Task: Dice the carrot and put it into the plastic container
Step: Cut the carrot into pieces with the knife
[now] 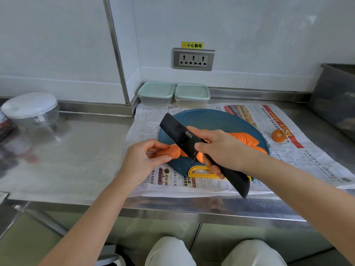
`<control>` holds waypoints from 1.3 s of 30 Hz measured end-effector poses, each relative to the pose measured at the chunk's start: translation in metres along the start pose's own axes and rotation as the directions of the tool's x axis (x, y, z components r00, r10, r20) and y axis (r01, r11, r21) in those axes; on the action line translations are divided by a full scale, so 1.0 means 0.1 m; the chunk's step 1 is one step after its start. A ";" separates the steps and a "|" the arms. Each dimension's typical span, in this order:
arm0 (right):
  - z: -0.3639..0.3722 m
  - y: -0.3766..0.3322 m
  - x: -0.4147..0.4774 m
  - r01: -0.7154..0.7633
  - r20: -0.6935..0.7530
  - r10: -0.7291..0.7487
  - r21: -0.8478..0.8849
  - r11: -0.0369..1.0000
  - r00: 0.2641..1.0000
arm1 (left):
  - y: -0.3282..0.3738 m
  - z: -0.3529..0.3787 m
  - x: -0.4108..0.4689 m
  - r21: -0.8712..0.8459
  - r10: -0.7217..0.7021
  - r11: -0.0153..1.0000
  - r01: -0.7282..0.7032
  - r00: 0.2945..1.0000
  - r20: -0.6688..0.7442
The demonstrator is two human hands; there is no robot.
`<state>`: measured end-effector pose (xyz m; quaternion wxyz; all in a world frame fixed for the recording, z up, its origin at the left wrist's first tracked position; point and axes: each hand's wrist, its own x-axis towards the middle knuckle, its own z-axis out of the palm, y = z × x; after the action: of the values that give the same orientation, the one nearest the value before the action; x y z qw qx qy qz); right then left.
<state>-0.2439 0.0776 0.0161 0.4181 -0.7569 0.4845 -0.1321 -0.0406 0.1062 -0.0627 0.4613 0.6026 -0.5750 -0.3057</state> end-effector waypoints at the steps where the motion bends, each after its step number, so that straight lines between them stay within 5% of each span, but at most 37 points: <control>1: 0.00 0.00 0.00 0.001 0.000 -0.001 -0.010 1.000 1.000 | 0.00 0.00 0.00 -0.006 0.000 1.000 0.000 1.000 -0.001; 19: -0.06 -0.05 0.08 -0.109 0.116 0.099 0.084 0.990 0.988 | 0.03 0.01 -0.02 -0.003 0.011 1.000 -0.011 1.000 0.001; 39: 0.19 0.03 0.19 -0.159 0.070 0.146 0.261 0.952 0.987 | 0.00 0.03 0.02 0.019 0.011 1.000 -0.010 0.999 -0.033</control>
<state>-0.2253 0.0708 -0.0015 0.5366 -0.6576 0.5088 -0.1441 -0.0426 0.1035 -0.0637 0.4667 0.6090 -0.5732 -0.2877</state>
